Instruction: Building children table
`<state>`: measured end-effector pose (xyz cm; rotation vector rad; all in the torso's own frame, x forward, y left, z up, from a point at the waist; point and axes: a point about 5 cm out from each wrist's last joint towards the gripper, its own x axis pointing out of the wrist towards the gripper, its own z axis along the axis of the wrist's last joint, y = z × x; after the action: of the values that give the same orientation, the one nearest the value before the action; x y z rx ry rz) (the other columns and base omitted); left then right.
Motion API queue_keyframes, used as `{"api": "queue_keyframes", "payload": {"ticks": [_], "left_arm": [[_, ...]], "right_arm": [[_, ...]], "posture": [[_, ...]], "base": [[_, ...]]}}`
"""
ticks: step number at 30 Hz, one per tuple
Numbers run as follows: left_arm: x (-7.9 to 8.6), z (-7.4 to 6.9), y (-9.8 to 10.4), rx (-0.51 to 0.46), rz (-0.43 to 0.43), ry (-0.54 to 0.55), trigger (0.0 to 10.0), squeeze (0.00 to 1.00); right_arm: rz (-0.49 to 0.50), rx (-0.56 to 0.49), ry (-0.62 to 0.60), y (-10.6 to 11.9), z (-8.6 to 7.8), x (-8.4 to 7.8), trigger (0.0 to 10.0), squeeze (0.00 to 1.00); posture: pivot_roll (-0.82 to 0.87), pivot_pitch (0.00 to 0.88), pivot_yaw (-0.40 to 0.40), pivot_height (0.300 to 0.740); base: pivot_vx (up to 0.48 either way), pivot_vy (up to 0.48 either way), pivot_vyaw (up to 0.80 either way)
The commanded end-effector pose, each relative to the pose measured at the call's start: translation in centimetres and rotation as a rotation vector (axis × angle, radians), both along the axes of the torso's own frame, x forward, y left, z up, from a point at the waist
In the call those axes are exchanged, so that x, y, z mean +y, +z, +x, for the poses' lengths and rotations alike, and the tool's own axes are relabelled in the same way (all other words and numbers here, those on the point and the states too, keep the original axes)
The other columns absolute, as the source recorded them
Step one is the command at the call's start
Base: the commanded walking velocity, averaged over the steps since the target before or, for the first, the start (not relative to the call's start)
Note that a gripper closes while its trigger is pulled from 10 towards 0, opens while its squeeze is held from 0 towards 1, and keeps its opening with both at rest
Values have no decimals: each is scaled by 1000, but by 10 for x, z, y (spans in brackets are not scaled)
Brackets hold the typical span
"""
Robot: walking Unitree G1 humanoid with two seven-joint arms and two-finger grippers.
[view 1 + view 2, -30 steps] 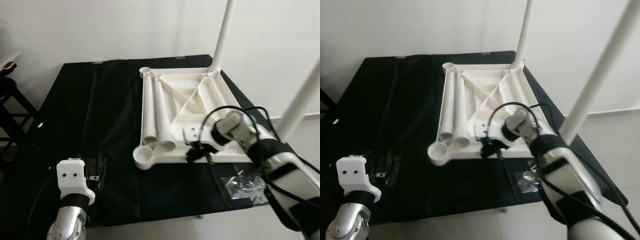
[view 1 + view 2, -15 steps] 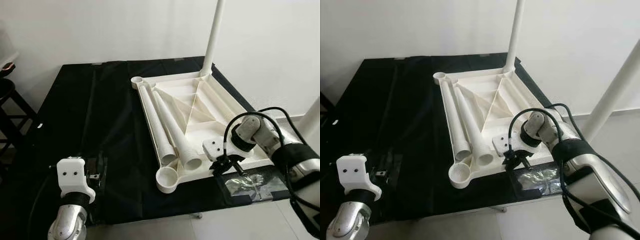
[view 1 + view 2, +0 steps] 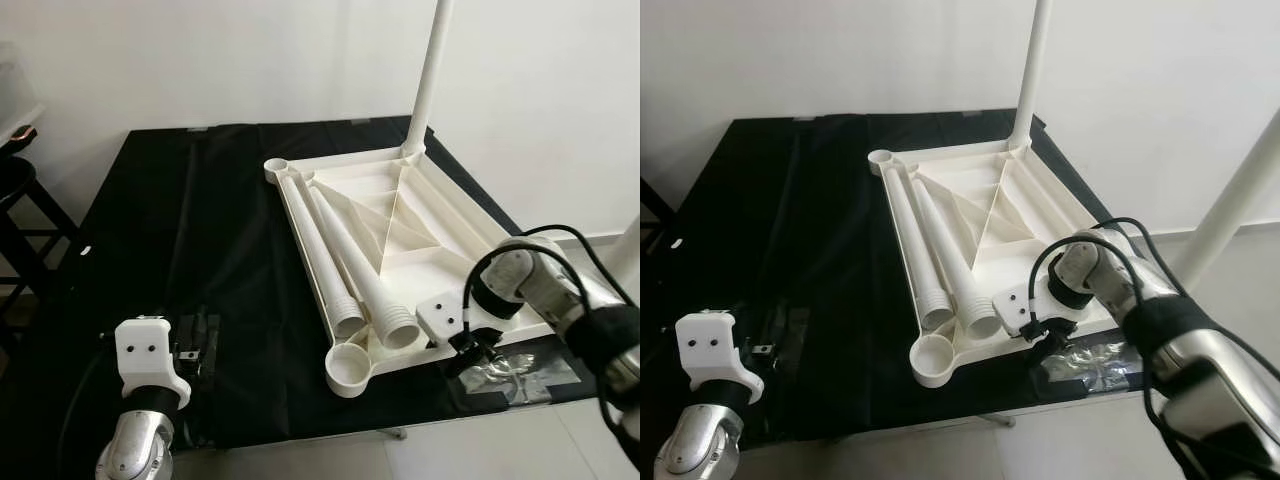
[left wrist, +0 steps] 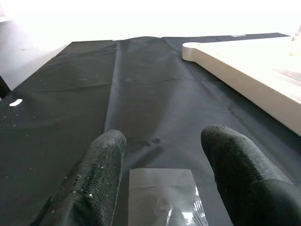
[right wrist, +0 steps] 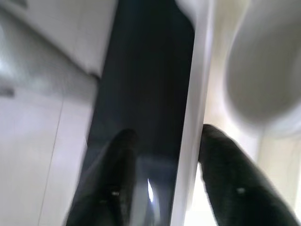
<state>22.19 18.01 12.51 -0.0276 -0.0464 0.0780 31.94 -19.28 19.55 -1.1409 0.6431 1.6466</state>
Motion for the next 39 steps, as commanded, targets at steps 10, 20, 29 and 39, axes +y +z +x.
{"api": "queue_keyframes", "payload": {"ticks": [10, 20, 29, 39], "left_arm": [[-1, -1, -2, 5, -14, -3, 10000, 0], [0, 1, -1, 4, -14, -4, 10000, 0], [0, 2, -1, 4, -11, -6, 10000, 0], [1, 3, -1, 5, -12, -5, 10000, 0]], "right_arm": [[319, 69, -18, 40, -13, 7, 10000, 1000], [298, 49, -76, 45, -12, -5, 10000, 1000], [158, 17, -160, 29, -6, -19, 10000, 1000], [411, -81, -204, 46, 7, 2, 10000, 1000]], "posture": [[26, 64, -6, 740], [23, 57, 1, 740], [24, 54, 3, 740], [23, 55, 5, 740]], "base": [[0, 0, 0], [0, 0, 0], [0, 0, 0], [0, 0, 0]]}}
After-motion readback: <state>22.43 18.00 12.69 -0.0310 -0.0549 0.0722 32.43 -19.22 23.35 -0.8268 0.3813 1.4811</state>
